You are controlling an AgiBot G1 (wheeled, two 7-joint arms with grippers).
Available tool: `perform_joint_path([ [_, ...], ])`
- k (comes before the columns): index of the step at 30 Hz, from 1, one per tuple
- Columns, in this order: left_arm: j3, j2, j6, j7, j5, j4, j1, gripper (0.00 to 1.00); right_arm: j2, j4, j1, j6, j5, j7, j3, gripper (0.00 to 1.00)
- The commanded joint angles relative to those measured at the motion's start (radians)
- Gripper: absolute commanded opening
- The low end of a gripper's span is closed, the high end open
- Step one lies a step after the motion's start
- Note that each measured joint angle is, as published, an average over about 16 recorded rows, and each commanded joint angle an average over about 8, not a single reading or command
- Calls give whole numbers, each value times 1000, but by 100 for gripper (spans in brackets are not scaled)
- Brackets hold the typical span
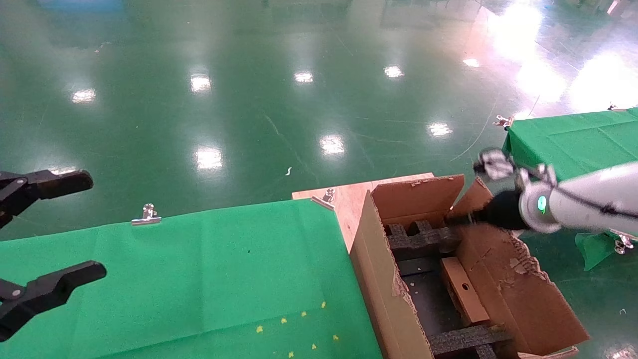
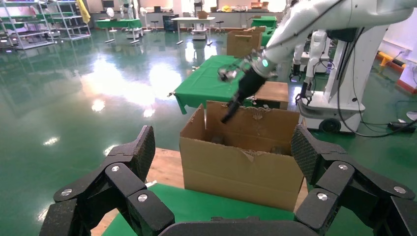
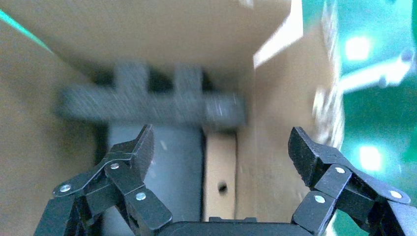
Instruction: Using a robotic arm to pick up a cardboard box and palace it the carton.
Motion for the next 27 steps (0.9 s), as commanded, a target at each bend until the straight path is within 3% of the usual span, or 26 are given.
perform_joint_path([
  [1,0,0,0,0,0,0,0,100,5,24,37,-9,4,-6,17,100],
  [13,0,0,0,0,0,0,0,100,20,113,154,-73,99,-30,82,100],
  [22,0,0,0,0,0,0,0,100,18,104,136,-67,92,-35,81,100],
  [27,0,0,0,0,0,0,0,100,12,104,102,-94,142,-104,126,100],
])
